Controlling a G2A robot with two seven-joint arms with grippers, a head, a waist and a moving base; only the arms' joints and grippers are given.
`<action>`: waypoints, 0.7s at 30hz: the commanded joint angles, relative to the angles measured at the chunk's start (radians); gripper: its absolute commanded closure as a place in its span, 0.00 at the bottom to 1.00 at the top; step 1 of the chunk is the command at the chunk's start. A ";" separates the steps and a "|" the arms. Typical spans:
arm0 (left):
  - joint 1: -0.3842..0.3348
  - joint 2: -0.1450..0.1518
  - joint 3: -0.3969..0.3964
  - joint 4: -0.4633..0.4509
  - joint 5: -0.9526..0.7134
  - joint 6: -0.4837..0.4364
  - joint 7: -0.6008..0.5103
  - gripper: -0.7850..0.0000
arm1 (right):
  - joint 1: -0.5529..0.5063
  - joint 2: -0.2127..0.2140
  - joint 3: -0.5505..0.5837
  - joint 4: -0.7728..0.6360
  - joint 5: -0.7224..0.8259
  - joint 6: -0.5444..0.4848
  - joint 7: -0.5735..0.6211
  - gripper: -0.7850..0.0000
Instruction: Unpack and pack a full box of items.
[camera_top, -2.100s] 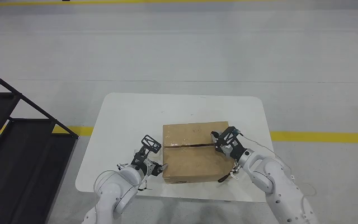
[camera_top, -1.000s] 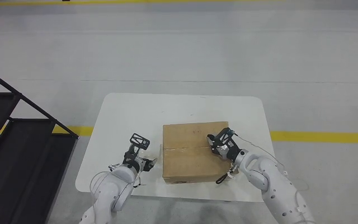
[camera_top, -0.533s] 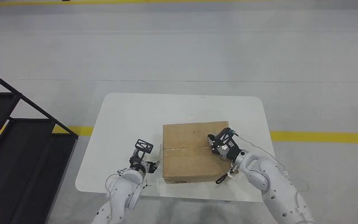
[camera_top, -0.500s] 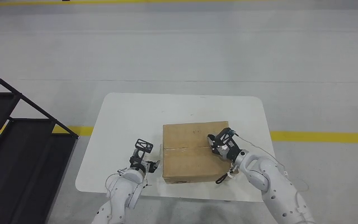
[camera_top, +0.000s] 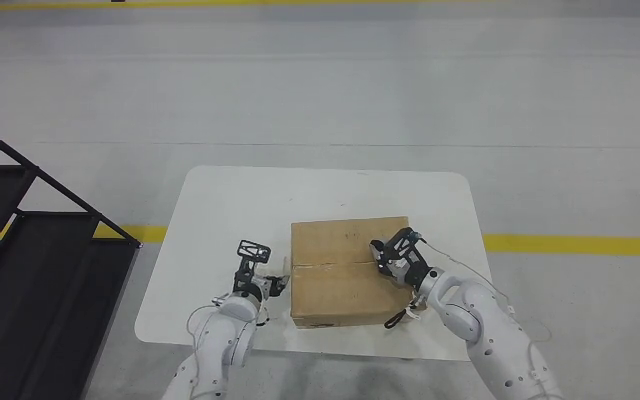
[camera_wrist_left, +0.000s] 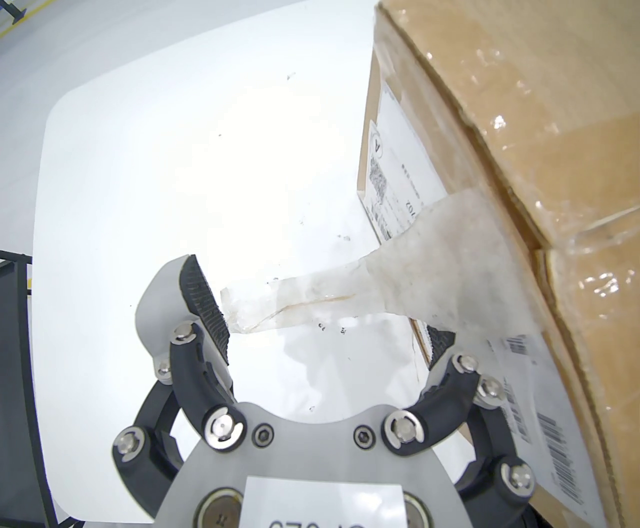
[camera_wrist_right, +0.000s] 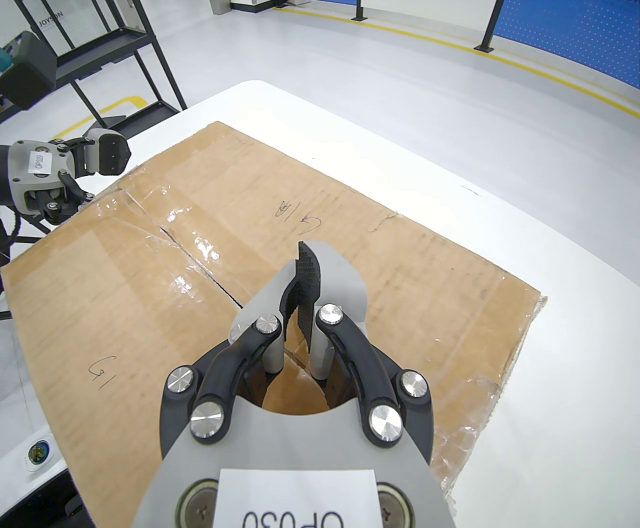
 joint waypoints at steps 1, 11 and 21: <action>0.002 0.000 -0.002 -0.006 -0.004 0.001 0.006 0.00 | 0.001 0.000 0.000 0.000 0.000 0.000 0.001 1.00; 0.011 0.000 -0.024 -0.064 -0.024 0.007 0.020 0.00 | 0.007 -0.001 -0.004 -0.002 0.010 0.006 0.004 1.00; -0.033 -0.006 0.015 -0.091 -0.019 -0.011 0.006 0.00 | 0.004 0.001 0.016 -0.023 0.036 0.018 0.004 1.00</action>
